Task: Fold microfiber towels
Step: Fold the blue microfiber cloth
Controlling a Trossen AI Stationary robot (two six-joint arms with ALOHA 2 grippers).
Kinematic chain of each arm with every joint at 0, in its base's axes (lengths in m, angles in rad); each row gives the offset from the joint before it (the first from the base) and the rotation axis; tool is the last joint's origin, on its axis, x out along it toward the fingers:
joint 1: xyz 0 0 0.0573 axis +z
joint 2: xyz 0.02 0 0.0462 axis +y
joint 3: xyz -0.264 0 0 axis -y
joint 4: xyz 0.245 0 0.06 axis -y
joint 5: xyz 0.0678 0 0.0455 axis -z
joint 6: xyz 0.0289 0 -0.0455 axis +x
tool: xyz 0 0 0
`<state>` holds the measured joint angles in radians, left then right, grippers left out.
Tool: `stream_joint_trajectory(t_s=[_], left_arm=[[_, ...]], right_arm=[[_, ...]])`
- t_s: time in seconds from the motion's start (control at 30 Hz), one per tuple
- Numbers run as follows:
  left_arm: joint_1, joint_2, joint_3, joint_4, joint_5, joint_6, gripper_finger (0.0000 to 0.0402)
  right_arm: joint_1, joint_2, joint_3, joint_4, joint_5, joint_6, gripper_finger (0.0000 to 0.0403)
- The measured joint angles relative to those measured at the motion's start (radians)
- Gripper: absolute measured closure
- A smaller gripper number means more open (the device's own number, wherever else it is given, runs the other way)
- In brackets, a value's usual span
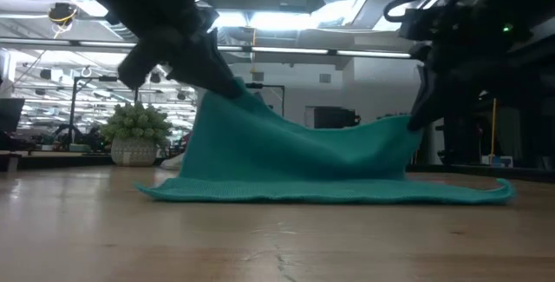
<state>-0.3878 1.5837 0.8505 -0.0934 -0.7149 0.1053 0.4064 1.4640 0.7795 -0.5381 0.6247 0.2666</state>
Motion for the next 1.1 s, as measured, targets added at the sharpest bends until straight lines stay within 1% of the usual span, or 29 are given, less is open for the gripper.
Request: stream_joint_trajectory(t_s=[0.17, 0.27, 0.4, 0.67, 0.9, 1.03, 1.1], left_arm=[[-0.009, 0.000, 0.000, 0.000, 0.089, -0.047, 0.0401], [-0.013, 0.000, 0.000, 0.006, 0.144, -0.075, 0.0401], [-0.019, 0.014, 0.000, 0.019, 0.183, -0.104, 0.0401], [-0.062, 0.085, 0.001, 0.073, 0.190, -0.105, 0.0401], [-0.099, 0.087, 0.001, 0.100, 0.186, -0.131, 0.0401], [-0.108, 0.096, 0.001, 0.105, 0.211, -0.134, 0.0401], [-0.110, 0.096, 0.000, 0.103, 0.211, -0.153, 0.0401]], right_arm=[[0.026, 0.000, 0.000, 0.006, -0.044, 0.017, 0.0402], [0.043, 0.000, 0.000, 0.033, -0.054, 0.017, 0.0402], [0.061, 0.000, 0.000, 0.066, -0.081, 0.018, 0.0403], [0.090, 0.000, 0.000, 0.082, -0.148, 0.050, 0.0403], [0.108, 0.003, 0.000, 0.084, -0.208, 0.091, 0.0403], [0.114, 0.032, 0.000, 0.091, -0.216, 0.101, 0.0403], [0.115, 0.055, 0.000, 0.108, -0.242, 0.102, 0.0403]])
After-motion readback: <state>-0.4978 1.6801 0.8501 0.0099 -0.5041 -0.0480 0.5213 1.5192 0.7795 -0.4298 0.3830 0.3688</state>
